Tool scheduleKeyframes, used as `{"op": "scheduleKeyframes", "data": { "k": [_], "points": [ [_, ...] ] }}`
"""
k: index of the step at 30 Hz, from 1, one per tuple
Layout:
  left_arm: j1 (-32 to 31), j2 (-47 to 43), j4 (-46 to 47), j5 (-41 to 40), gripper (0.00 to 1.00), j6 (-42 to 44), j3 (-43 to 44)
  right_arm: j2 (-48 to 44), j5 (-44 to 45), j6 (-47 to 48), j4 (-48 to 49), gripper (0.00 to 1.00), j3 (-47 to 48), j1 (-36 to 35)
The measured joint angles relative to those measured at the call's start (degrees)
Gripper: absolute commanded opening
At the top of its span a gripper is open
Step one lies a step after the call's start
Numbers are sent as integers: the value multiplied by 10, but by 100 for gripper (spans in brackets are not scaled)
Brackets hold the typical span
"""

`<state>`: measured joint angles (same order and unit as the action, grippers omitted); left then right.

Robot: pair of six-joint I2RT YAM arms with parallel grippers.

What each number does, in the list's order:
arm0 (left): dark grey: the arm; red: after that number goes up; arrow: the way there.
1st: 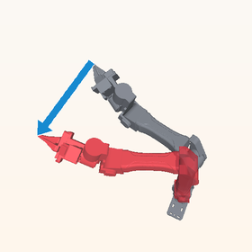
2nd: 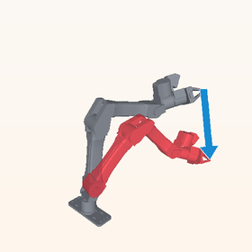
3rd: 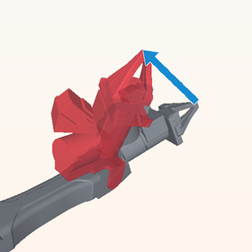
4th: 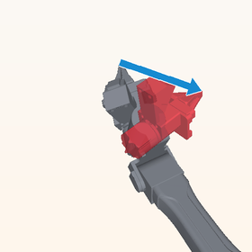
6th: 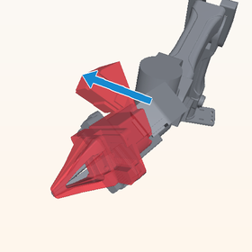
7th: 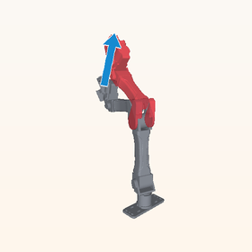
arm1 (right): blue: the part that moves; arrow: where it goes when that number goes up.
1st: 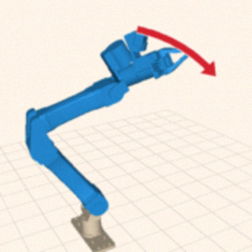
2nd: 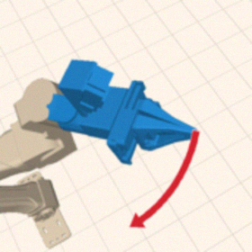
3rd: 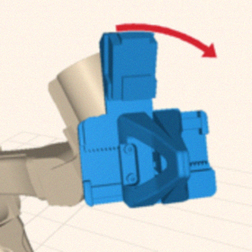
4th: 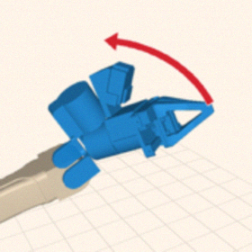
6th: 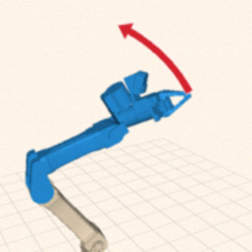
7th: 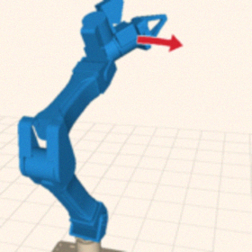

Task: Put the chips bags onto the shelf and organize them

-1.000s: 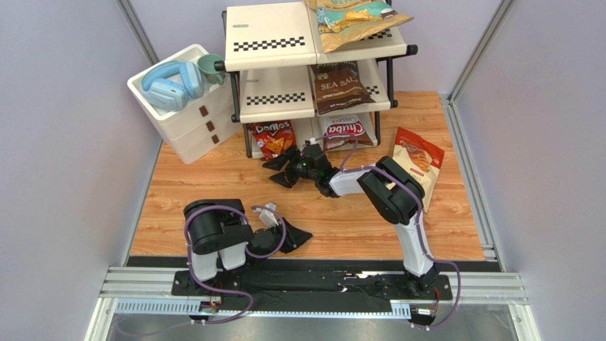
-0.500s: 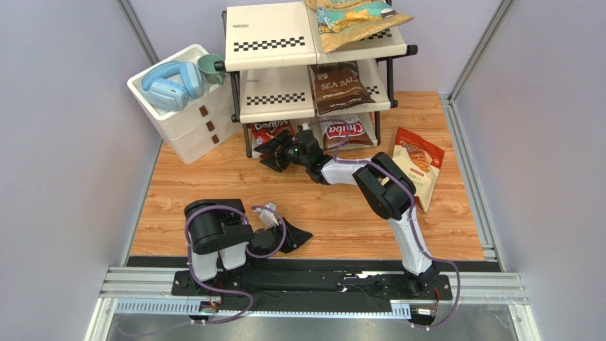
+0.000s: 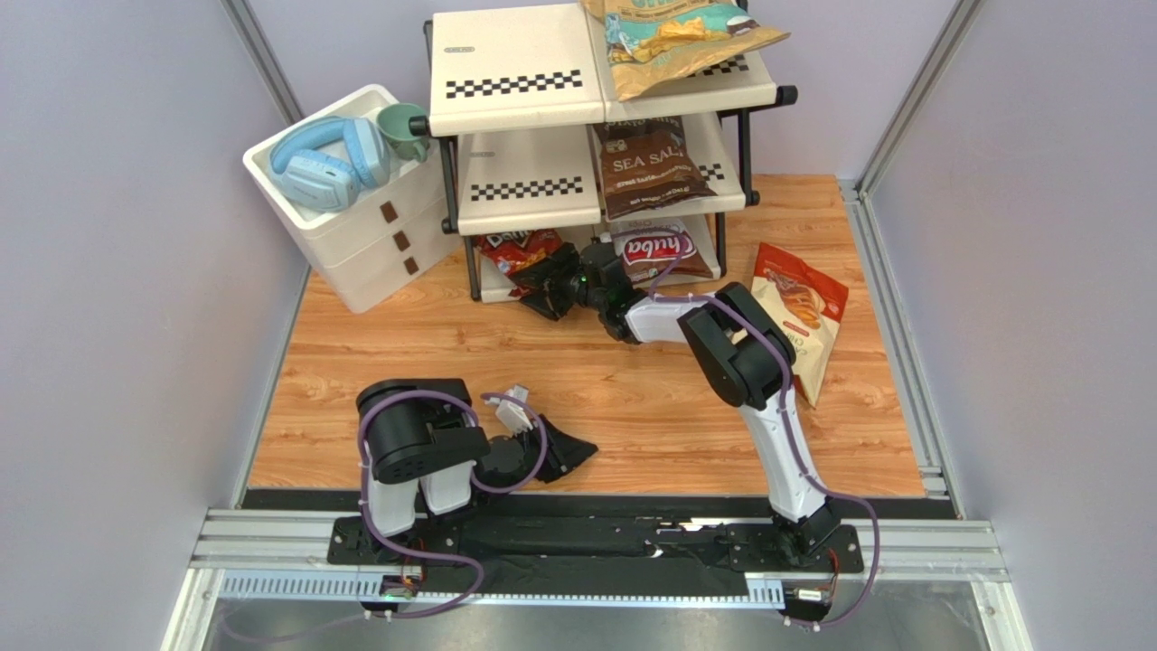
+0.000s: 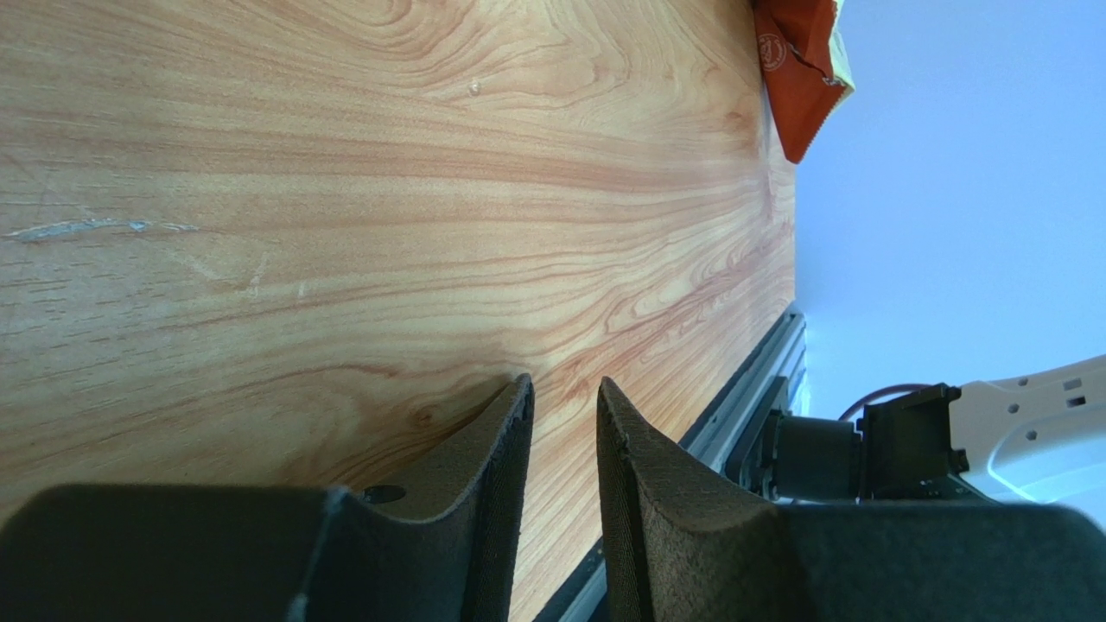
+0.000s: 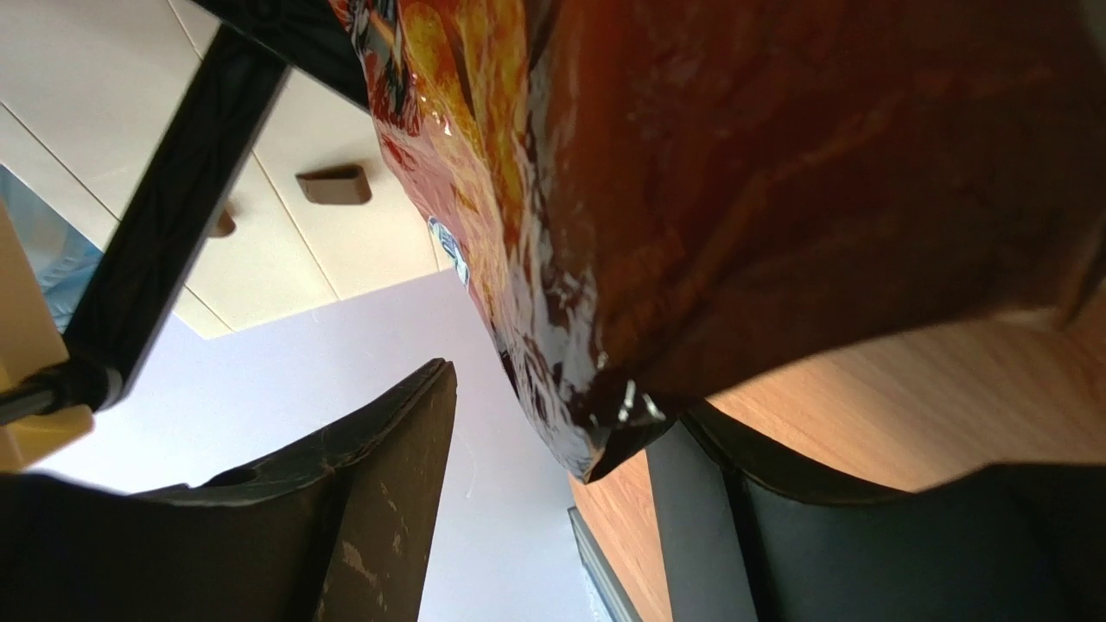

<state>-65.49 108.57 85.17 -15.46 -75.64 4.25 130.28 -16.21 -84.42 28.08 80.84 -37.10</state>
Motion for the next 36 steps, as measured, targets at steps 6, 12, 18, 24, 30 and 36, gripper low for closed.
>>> {"op": "scheduleKeyframes", "data": {
  "k": [6, 12, 18, 24, 30, 36],
  "points": [
    [0, 0, 0, 3, 34, 0, 0, 11, -14, 0, 2, 60, 17, 9],
    [3, 3, 4, 12, 34, 1, 1, -23, -35, 0, 26, 61, -64, 8],
    [4, 1, 3, 16, 36, 9, 4, -167, -44, 48, -25, 61, -198, 4],
    [4, -19, -32, 28, 36, 35, 26, -354, -34, 142, -130, 62, -219, 4],
    [7, -87, -172, 46, 37, 77, 95, -482, -21, 203, -210, 62, -247, 4],
    [41, -133, -332, 83, 43, 135, 226, -593, 22, 276, -349, 62, -273, 9]
  ]
}}
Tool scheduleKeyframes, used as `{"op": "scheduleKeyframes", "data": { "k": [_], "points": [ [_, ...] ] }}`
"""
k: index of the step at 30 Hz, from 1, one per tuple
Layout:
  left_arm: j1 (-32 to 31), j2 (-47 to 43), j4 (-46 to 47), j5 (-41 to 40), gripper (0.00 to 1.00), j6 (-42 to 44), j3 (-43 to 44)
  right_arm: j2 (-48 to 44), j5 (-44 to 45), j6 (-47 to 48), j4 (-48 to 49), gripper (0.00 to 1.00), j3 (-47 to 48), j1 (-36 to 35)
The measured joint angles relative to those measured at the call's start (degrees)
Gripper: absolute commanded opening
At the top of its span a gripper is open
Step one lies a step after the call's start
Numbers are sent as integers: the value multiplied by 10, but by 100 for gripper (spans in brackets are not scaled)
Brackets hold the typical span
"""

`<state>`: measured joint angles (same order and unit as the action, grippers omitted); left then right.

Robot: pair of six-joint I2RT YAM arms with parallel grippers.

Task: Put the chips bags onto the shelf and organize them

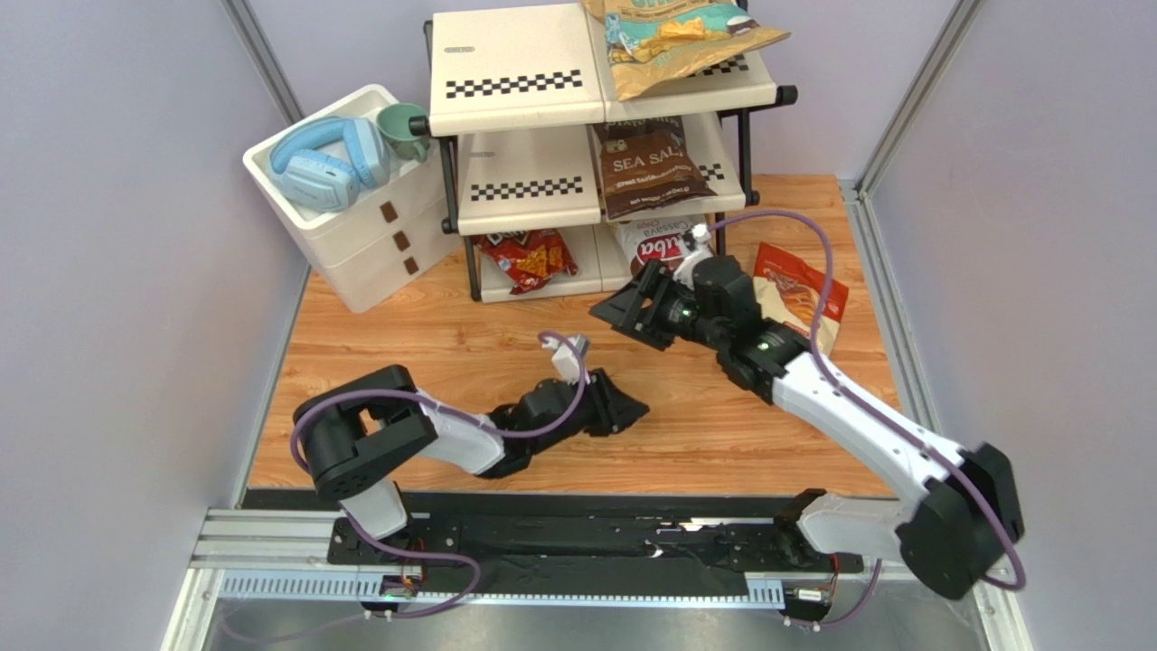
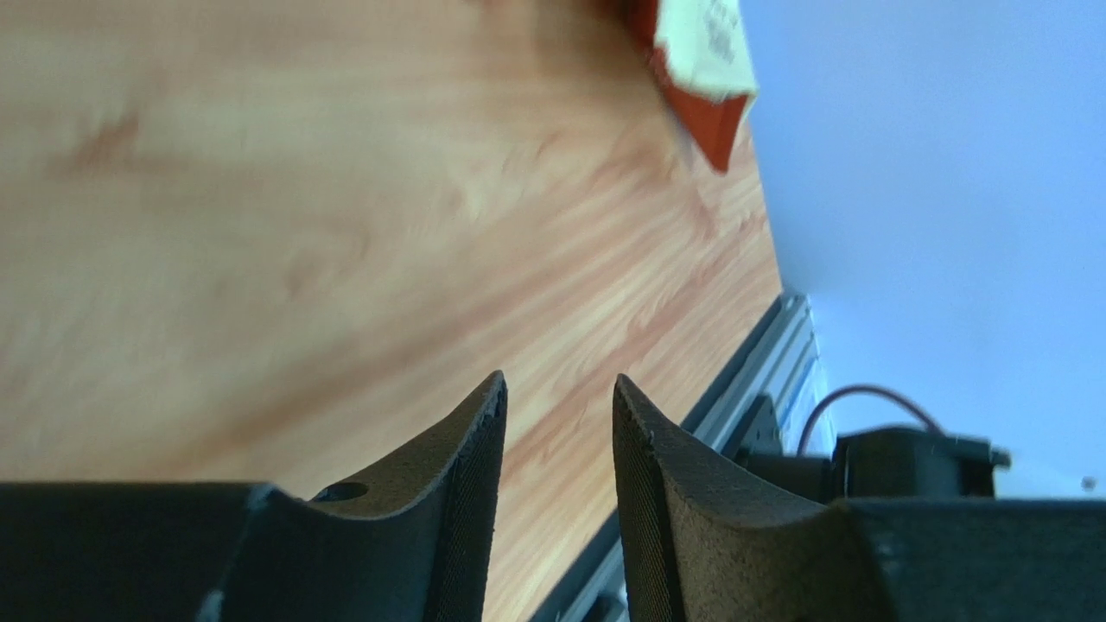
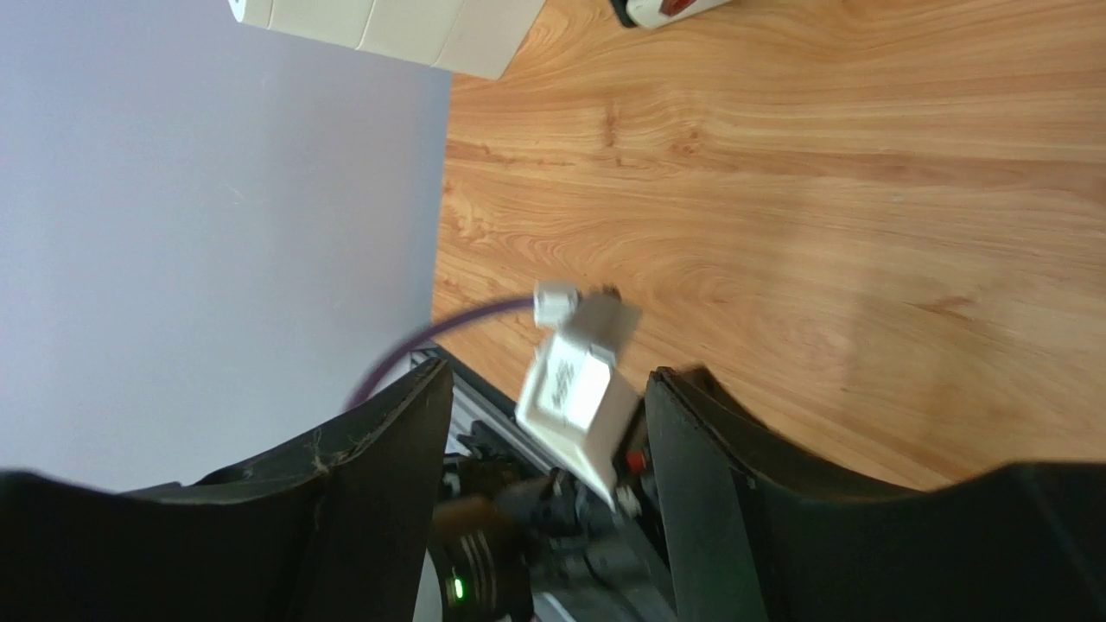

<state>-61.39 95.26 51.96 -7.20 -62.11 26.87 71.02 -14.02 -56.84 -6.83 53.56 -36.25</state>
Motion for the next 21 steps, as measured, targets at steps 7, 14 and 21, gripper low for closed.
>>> {"op": "scheduleKeyframes", "data": {
  "k": [7, 14, 21],
  "points": [
    [73, 91, -64, 98, 57, 51, 144, -198, 88, 95, -138, 65, -3, 37],
    [119, 250, -108, 223, 57, 70, 317, -306, 183, 175, -262, 67, -3, 65],
    [154, 322, -94, 315, 58, 59, 404, -365, 239, 216, -340, 68, -38, 79]
  ]
}}
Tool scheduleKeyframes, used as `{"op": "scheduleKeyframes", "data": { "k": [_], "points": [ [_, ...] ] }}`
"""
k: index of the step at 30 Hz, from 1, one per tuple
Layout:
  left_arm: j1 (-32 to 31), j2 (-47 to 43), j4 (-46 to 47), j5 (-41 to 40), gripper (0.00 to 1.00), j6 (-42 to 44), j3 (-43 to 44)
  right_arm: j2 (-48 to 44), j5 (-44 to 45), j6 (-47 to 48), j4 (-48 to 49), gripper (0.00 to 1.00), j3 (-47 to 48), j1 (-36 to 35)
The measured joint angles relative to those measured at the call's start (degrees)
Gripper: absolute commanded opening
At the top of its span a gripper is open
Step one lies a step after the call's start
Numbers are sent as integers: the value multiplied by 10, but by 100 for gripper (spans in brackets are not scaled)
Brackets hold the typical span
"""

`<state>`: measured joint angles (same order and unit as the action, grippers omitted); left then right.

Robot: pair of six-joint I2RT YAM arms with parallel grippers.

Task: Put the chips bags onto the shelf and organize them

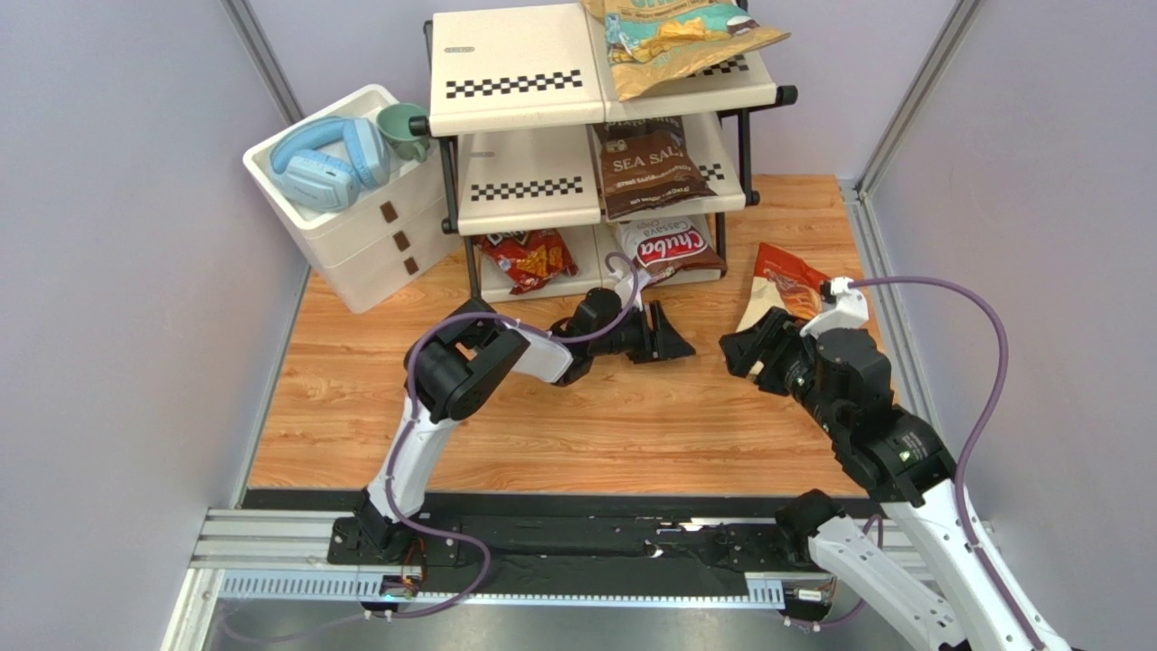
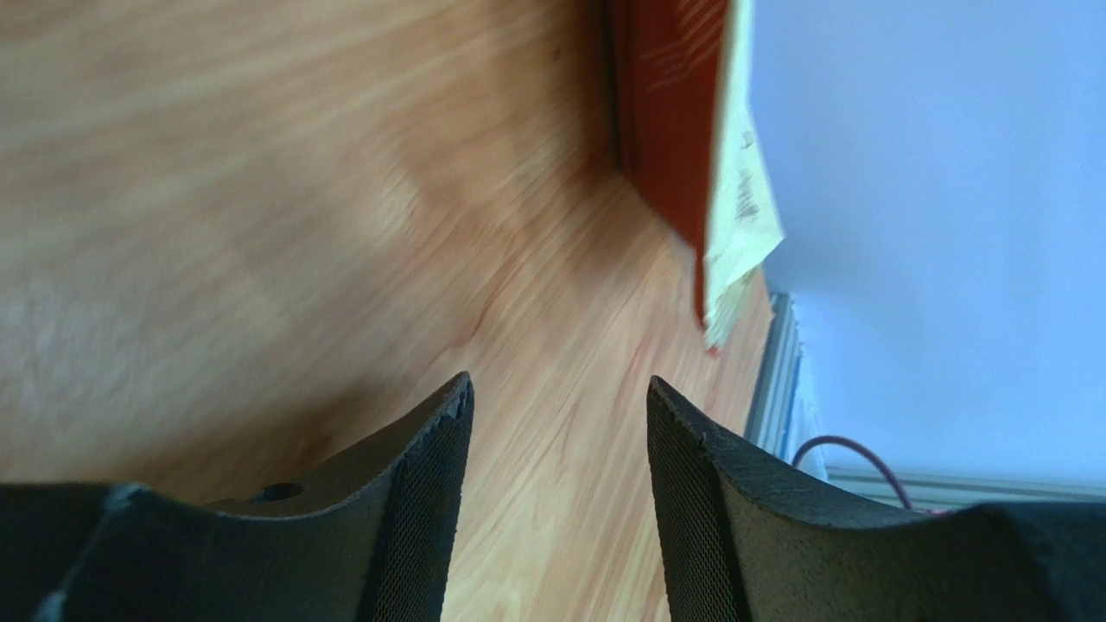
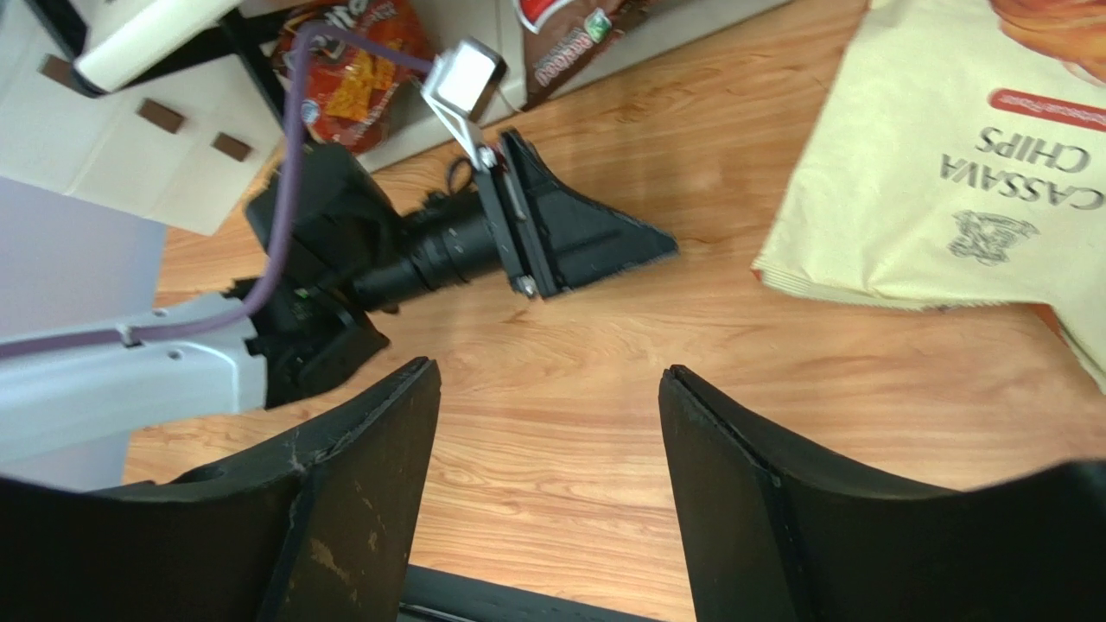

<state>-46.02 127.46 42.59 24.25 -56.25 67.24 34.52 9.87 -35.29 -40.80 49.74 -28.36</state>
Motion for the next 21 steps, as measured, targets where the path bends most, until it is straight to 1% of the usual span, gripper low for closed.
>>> {"op": "scheduleKeyframes", "data": {
  "k": [4, 10, 13, 16, 21],
  "points": [
    [7, 15, 0, 35, 59, -5, 54, -9, 13, 7, -17, 68, -12, 3],
    [3, 48, -2, 78, 59, -20, 148, -16, 20, 7, -35, 68, -36, 3],
    [-4, 72, -36, 88, 60, -16, 206, -23, 21, 6, -45, 68, -38, 4],
    [-13, 89, -70, 92, 60, -11, 247, -36, 23, 6, -52, 68, -38, 4],
    [-23, 114, -111, 94, 60, -2, 277, -47, 34, 7, -65, 68, -38, 4]
  ]
}}
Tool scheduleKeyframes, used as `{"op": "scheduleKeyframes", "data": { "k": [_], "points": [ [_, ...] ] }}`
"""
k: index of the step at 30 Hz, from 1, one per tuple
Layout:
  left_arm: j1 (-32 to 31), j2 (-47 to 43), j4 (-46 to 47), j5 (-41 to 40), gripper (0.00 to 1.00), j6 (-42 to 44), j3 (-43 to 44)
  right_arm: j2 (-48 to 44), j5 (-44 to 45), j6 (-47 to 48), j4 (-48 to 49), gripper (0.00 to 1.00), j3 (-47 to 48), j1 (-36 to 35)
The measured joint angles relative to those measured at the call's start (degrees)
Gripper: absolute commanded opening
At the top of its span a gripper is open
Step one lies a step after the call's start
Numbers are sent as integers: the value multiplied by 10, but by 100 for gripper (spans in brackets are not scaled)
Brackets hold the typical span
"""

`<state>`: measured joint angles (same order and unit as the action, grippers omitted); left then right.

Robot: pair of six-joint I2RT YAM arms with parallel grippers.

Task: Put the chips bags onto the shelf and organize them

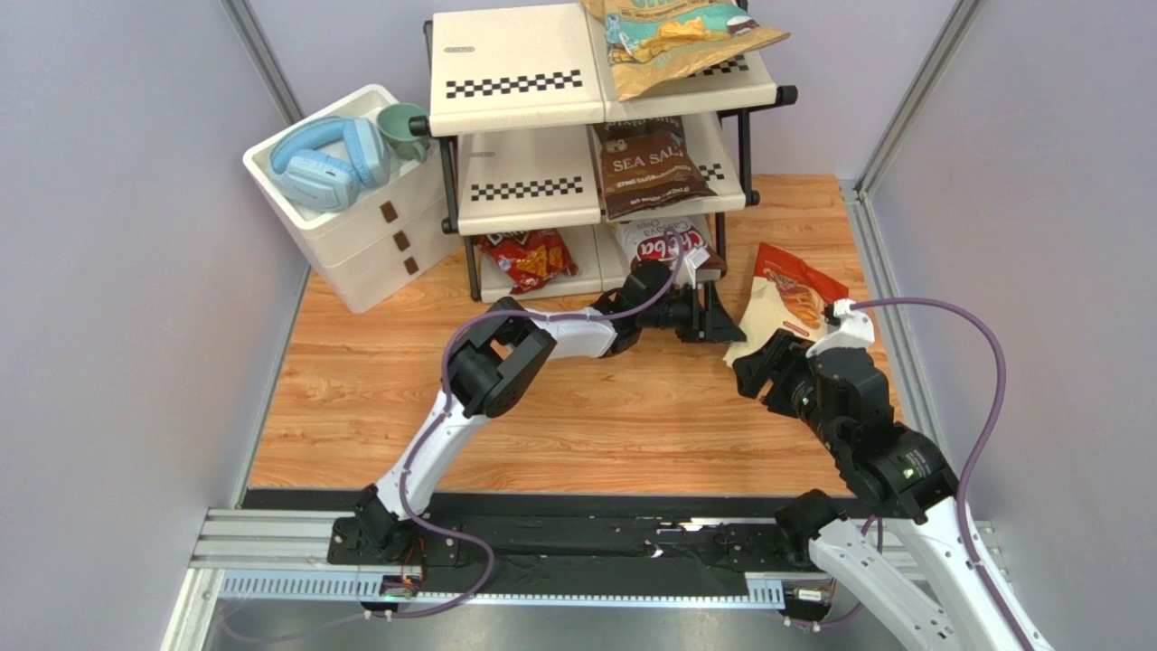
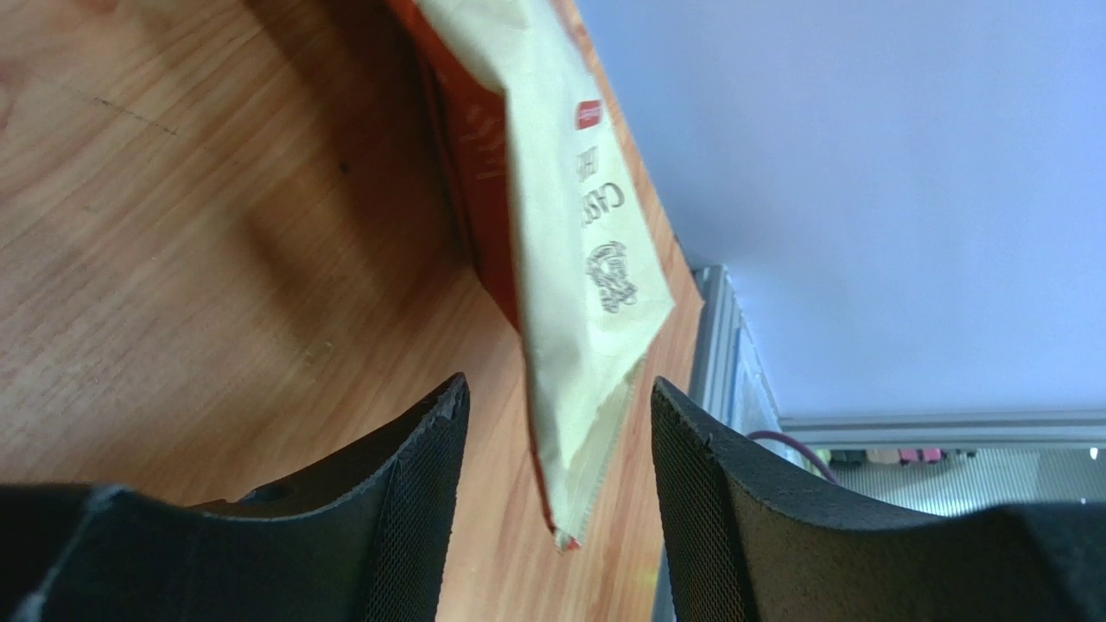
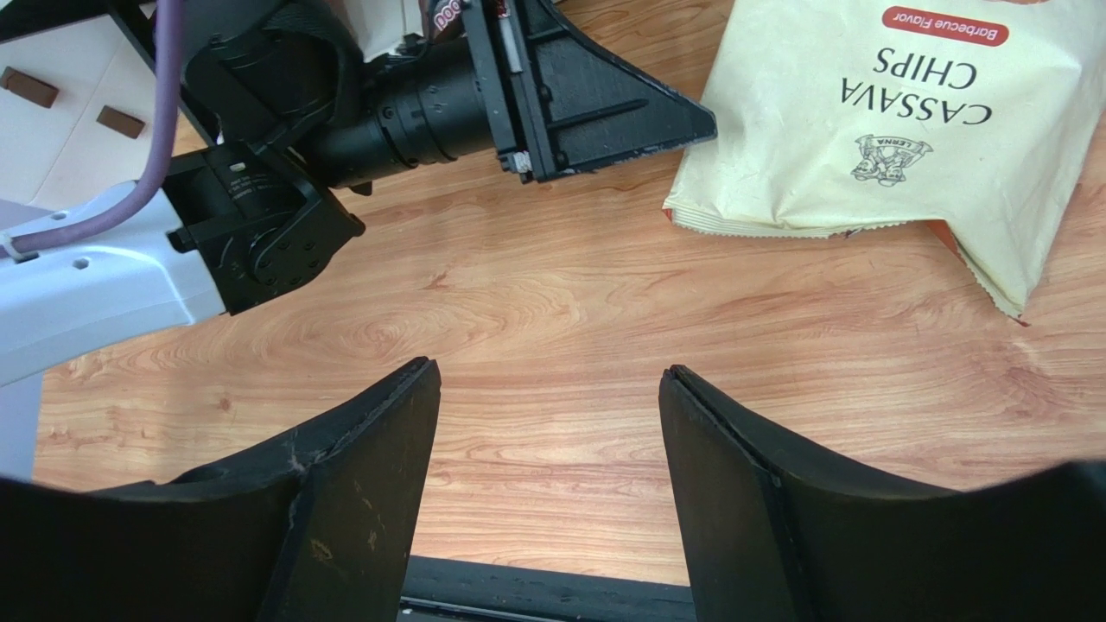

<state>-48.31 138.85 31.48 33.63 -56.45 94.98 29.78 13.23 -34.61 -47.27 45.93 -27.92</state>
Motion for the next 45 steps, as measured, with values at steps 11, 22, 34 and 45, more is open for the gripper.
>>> {"op": "scheduleKeyframes", "data": {
  "k": [11, 22, 34, 45],
  "points": [
    [-20, 62, -88, -7, 56, 33, 94, -12, 19, 0, -16, 69, 2, 0],
    [-41, 83, -53, 7, 0, 21, 117, -17, 31, -5, -24, 69, -8, 0],
    [-56, -157, 184, -50, 0, -53, -407, -42, 42, -7, -35, 68, -14, 0],
    [-67, -418, 259, -220, 0, -70, -717, -24, 23, -14, -30, 68, -38, 0]
  ]
}}
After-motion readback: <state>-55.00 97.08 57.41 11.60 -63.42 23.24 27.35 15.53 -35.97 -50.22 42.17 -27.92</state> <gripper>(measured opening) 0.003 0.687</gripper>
